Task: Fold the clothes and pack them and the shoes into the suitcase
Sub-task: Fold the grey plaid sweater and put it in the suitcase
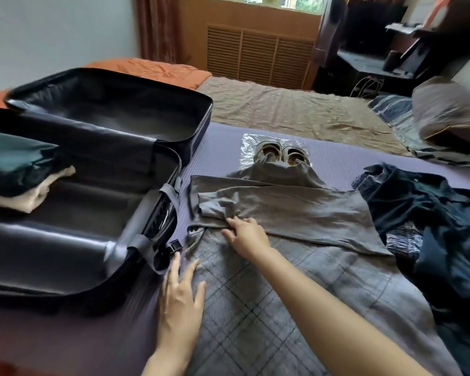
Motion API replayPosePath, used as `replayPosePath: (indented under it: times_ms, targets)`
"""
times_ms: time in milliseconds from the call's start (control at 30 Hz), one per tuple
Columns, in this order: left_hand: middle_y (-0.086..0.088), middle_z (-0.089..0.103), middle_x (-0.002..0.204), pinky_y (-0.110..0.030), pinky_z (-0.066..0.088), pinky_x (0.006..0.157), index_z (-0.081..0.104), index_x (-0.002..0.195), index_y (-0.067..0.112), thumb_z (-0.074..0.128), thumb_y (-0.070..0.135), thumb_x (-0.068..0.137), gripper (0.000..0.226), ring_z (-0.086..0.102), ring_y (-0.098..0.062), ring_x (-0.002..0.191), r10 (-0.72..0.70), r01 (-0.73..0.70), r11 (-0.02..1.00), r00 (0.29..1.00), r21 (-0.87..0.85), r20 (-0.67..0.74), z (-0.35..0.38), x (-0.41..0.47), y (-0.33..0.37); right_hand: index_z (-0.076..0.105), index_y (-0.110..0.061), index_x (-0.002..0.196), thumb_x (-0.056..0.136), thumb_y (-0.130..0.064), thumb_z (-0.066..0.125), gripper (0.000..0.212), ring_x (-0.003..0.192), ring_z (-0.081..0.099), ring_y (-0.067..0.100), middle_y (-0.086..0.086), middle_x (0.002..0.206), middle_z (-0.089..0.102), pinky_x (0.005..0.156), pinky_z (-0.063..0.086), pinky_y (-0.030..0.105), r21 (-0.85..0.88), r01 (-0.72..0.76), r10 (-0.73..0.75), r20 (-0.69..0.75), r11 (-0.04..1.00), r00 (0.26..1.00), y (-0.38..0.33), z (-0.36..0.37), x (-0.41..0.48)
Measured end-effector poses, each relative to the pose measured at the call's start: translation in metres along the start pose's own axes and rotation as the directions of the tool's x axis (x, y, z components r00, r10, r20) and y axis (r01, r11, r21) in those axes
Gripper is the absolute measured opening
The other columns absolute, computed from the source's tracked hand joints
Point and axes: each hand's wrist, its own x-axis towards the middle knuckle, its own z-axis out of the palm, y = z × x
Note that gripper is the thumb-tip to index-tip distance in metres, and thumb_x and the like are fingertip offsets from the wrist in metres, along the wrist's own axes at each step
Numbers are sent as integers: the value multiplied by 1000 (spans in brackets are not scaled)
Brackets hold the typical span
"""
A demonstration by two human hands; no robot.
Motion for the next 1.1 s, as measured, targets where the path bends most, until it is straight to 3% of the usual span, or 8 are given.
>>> replayPosePath:
  times_ms: [100, 233, 367, 500, 600, 667, 833, 1100]
  targets:
    - [-4, 31, 149, -17, 21, 104, 50, 133, 14, 65, 6, 84, 52, 35, -18, 134, -60, 59, 989, 998, -137, -4, -10, 0, 2, 59, -21, 126, 99, -45, 37, 42, 119, 48, 31, 8, 126, 61, 94, 43, 37, -3, -17, 17, -69, 1000, 997, -5, -5, 3]
    - [-8, 47, 133, -33, 37, 104, 56, 126, 12, 69, -3, 77, 53, 51, -25, 119, -114, 110, 972, 993, -206, -10, -14, 0, -2, 60, -24, 123, 97, -47, 42, 39, 109, 59, 27, 6, 120, 64, 81, 47, 35, 107, -31, 49, -176, 994, 983, -24, -23, 19]
    - [-12, 55, 111, -31, 42, 86, 57, 124, 7, 71, -5, 74, 53, 58, -27, 93, -191, 183, 967, 981, -177, -30, -15, -1, -5, 52, -17, 131, 91, -57, 46, 57, 121, 49, 28, 9, 132, 53, 91, 46, 38, 57, -89, 96, -127, 994, 987, -56, -18, 45]
    - [-3, 52, 98, -24, 33, 77, 56, 121, 10, 69, 7, 80, 43, 55, -23, 86, -223, 218, 965, 975, -147, -19, -18, 0, -6, 45, -12, 136, 78, -73, 52, 85, 130, 36, 32, 14, 144, 35, 99, 39, 42, -87, -218, 206, -127, 972, 970, -76, -4, 57]
    - [-3, 56, 88, -27, 36, 72, 61, 109, 7, 69, 10, 81, 29, 55, -23, 80, -212, 208, 968, 977, -141, -12, -19, 6, -8, 30, -7, 144, 74, -69, 61, 99, 136, 26, 37, 19, 152, 20, 106, 33, 45, -129, -257, 245, -98, 958, 965, -85, 6, 57]
    - [-1, 58, 80, -31, 42, 71, 63, 100, 10, 71, 11, 80, 22, 56, -23, 76, -197, 194, 973, 980, -128, -7, -20, 7, -8, 32, -6, 142, 78, -58, 65, 89, 130, 33, 37, 19, 148, 26, 101, 39, 44, -116, -261, 249, -113, 958, 962, -87, 9, 59]
    - [3, 63, 78, -29, 46, 73, 65, 79, 26, 72, 18, 79, 11, 60, -13, 78, -187, 180, 965, 982, -193, -22, -23, 4, -3, 56, -8, 121, 92, -21, 53, 31, 113, 54, 33, 14, 124, 54, 83, 46, 36, -36, -182, 170, -218, 983, 961, -79, -3, 56]
    - [8, 63, 76, -8, 41, 61, 57, 86, 30, 73, 25, 79, 18, 58, 1, 69, -82, 115, 958, 988, -261, 134, -22, 3, 31, 59, -12, 80, 92, -20, 46, 20, 86, 59, 29, 15, 93, 66, 70, 41, 34, 536, -155, 310, -213, 830, 927, -20, -37, 48]
